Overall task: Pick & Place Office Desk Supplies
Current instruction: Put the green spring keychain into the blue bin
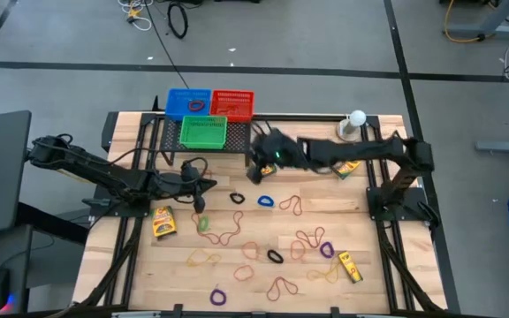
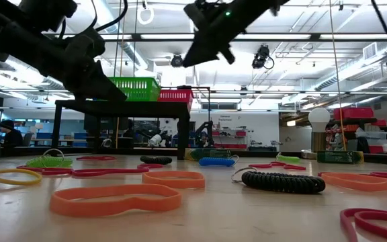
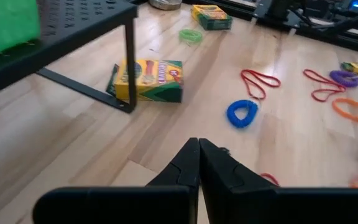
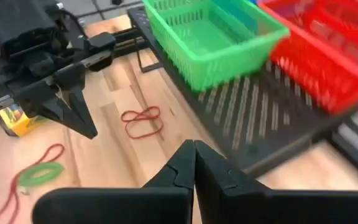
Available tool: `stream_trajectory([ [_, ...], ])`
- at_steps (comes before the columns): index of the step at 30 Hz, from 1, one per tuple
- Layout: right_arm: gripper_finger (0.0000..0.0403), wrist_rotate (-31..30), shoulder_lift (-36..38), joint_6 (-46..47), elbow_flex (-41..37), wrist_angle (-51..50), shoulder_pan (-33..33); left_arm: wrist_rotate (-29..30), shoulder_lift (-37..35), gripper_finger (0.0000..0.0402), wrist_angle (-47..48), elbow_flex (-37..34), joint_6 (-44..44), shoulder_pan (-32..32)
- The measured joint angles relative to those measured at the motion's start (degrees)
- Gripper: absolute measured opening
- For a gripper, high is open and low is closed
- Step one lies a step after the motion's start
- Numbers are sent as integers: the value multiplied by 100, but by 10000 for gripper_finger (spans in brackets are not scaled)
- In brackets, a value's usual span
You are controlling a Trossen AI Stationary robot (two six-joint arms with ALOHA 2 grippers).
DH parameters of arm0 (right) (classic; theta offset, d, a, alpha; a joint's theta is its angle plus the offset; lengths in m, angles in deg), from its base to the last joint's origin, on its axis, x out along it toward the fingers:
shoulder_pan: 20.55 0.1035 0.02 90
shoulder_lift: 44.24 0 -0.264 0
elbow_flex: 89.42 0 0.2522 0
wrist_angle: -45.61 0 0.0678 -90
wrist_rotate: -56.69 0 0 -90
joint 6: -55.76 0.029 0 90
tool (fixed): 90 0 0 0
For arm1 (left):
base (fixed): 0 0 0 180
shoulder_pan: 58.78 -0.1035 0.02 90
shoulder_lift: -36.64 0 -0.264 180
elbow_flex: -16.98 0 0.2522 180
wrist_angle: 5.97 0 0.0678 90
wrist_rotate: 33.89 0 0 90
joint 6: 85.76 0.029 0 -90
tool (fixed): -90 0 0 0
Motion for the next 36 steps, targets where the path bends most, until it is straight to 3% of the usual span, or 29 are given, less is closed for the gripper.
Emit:
stream_trajectory([
  [5, 9, -638, 453, 879, -857, 49, 611, -818, 14, 17, -111, -2, -110, -7],
  [11, 4, -502, 949, 1164, -2010, 766, 1031, -890, 334, 8, 291, 2, -869, 45],
  [15, 4, -383, 1404, 1231, -2820, 1187, 1139, -1022, 417, 5, 1076, 329, -1454, 396],
  [18, 2, -378, 1749, 1230, -3258, 1263, 1139, -899, 415, 5, 2274, 900, -1631, 745],
  [24, 6, -380, 2223, 1036, -3792, 1311, 1130, -811, 413, 18, 4297, 1986, -2746, 1325],
  [30, 8, -371, 2255, 992, -3972, 1330, 1130, -881, 585, 43, 4541, 2324, -3390, 1887],
  [36, 8, -307, 2255, 916, -4019, 1342, 1134, -996, 1412, 56, 4586, 2549, -3425, 2111],
])
